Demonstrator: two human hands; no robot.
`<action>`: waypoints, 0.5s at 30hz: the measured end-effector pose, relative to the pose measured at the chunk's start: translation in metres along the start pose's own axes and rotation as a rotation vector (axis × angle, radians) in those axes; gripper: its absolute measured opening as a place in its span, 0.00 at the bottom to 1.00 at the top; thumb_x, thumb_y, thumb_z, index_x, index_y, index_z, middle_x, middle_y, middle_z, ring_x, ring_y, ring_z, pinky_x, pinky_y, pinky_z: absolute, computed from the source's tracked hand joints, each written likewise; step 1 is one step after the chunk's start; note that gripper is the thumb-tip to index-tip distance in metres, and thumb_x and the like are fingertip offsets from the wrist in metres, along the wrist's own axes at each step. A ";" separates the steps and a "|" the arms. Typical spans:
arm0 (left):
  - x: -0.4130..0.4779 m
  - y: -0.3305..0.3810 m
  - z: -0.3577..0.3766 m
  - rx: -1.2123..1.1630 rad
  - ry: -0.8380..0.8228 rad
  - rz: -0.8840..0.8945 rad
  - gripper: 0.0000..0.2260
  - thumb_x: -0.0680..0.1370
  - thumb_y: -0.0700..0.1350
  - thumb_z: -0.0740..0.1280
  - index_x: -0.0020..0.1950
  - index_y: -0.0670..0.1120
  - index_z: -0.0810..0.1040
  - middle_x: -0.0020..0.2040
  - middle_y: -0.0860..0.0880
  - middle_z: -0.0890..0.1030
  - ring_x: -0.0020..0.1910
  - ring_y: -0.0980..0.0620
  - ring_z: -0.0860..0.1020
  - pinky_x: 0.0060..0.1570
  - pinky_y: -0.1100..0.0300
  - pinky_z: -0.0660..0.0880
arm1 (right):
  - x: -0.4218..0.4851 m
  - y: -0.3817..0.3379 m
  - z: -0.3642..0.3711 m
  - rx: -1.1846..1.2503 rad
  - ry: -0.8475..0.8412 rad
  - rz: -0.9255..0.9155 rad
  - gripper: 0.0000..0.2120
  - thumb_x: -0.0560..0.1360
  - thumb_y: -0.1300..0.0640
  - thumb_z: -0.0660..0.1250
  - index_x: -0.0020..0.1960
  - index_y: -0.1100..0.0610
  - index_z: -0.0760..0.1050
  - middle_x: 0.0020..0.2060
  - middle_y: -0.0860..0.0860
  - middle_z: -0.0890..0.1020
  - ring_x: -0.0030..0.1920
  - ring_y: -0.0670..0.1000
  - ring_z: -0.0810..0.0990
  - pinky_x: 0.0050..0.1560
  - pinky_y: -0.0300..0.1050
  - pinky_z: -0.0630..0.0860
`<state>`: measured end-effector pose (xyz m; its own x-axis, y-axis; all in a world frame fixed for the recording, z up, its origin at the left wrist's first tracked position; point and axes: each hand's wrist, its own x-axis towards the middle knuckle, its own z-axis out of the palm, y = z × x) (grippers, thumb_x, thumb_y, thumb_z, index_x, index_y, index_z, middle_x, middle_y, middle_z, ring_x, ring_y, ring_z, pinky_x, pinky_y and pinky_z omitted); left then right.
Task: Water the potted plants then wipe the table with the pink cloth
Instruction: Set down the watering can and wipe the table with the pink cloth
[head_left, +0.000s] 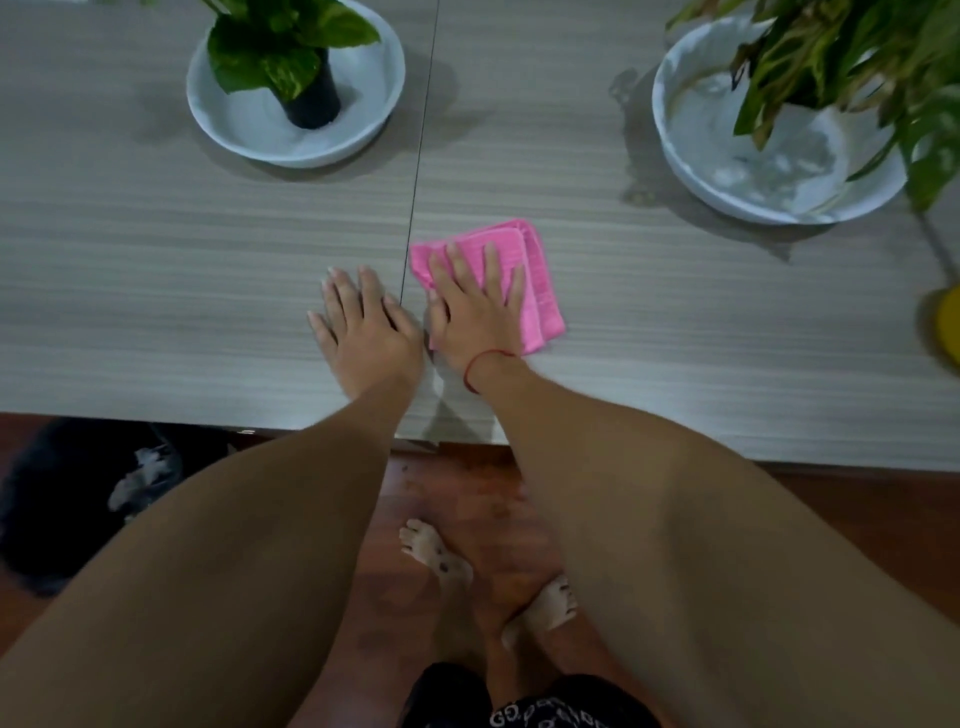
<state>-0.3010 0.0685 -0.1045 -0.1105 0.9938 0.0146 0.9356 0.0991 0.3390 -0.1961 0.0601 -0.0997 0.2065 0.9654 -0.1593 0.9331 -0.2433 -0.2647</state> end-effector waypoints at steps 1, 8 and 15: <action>0.002 -0.001 -0.002 0.006 0.012 0.008 0.22 0.82 0.49 0.53 0.77 0.50 0.64 0.79 0.45 0.61 0.79 0.48 0.56 0.76 0.48 0.49 | 0.001 0.004 -0.001 -0.004 -0.008 -0.020 0.25 0.83 0.45 0.44 0.79 0.44 0.45 0.78 0.44 0.46 0.78 0.56 0.38 0.72 0.61 0.30; 0.067 -0.024 -0.028 0.107 0.000 0.051 0.18 0.78 0.49 0.57 0.66 0.47 0.74 0.71 0.43 0.69 0.70 0.42 0.66 0.67 0.45 0.60 | 0.014 0.022 -0.011 -0.007 0.023 -0.023 0.25 0.83 0.45 0.40 0.79 0.45 0.46 0.78 0.45 0.48 0.78 0.53 0.41 0.75 0.59 0.35; 0.071 -0.041 -0.023 0.023 -0.011 0.040 0.22 0.83 0.50 0.54 0.77 0.50 0.64 0.80 0.43 0.58 0.80 0.47 0.54 0.75 0.43 0.49 | 0.064 0.000 -0.012 0.002 0.039 0.138 0.25 0.82 0.45 0.43 0.79 0.44 0.46 0.78 0.43 0.48 0.78 0.57 0.41 0.74 0.65 0.37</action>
<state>-0.3548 0.1342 -0.0956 -0.0697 0.9974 0.0173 0.9466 0.0607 0.3168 -0.1794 0.1227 -0.0979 0.3444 0.9256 -0.1571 0.8943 -0.3744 -0.2451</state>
